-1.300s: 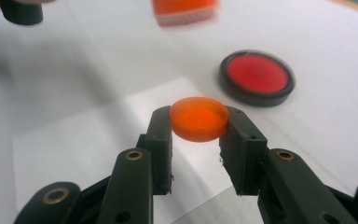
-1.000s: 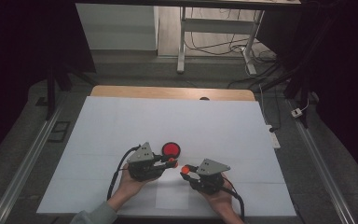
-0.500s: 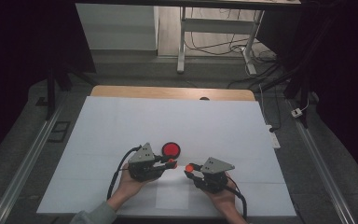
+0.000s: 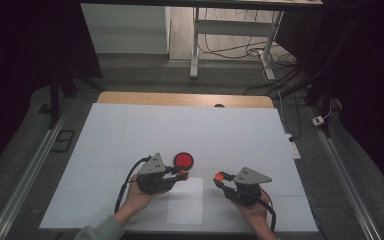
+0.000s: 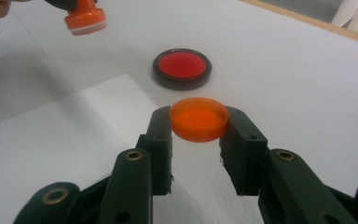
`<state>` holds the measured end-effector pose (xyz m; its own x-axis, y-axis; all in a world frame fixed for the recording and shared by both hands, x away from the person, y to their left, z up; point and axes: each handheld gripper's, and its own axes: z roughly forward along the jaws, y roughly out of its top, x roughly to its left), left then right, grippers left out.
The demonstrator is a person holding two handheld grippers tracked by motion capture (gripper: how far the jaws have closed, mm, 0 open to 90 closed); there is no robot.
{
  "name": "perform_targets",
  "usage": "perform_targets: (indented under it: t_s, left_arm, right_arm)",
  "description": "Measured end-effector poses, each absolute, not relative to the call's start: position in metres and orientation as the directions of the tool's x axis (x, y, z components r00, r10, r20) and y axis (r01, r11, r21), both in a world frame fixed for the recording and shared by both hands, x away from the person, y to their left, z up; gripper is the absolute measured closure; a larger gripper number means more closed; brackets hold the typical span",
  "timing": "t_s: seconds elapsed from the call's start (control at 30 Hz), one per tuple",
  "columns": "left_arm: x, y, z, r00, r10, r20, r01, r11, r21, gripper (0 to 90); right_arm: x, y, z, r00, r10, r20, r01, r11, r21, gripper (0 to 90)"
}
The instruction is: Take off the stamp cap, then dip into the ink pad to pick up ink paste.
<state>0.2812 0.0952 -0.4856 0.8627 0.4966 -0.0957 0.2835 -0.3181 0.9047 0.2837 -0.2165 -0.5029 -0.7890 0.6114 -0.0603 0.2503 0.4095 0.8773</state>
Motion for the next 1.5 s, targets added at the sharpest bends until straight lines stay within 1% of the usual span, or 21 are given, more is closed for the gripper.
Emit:
perform_targets:
  t_s: [0.33, 0.93, 1.03, 1.13, 1.5]
  left_arm:
    - [0.281, 0.096, -0.485, 0.861, 0.499, -0.095, 0.286, -0.321, 0.903, 72.9]
    - [0.283, 0.108, -0.479, 0.848, 0.523, -0.089, 0.286, -0.308, 0.907, 72.8]
    - [0.283, 0.108, -0.479, 0.847, 0.523, -0.094, 0.288, -0.304, 0.908, 72.8]
    - [0.283, 0.107, -0.479, 0.847, 0.523, -0.092, 0.288, -0.308, 0.907, 72.8]
    - [0.285, 0.107, -0.479, 0.842, 0.532, -0.09, 0.293, -0.311, 0.904, 72.8]
  right_arm:
    - [0.281, -0.25, -0.498, -0.735, 0.676, -0.049, 0.279, 0.368, 0.887, 64.5]
    - [0.271, -0.296, -0.493, -0.662, 0.749, -0.045, 0.306, 0.324, 0.895, 64.5]
    - [0.274, -0.3, -0.494, -0.657, 0.753, -0.029, 0.312, 0.307, 0.899, 64.5]
    - [0.276, -0.3, -0.495, -0.658, 0.752, -0.037, 0.318, 0.322, 0.892, 64.5]
    - [0.278, -0.301, -0.495, -0.663, 0.749, -0.024, 0.317, 0.309, 0.897, 64.4]
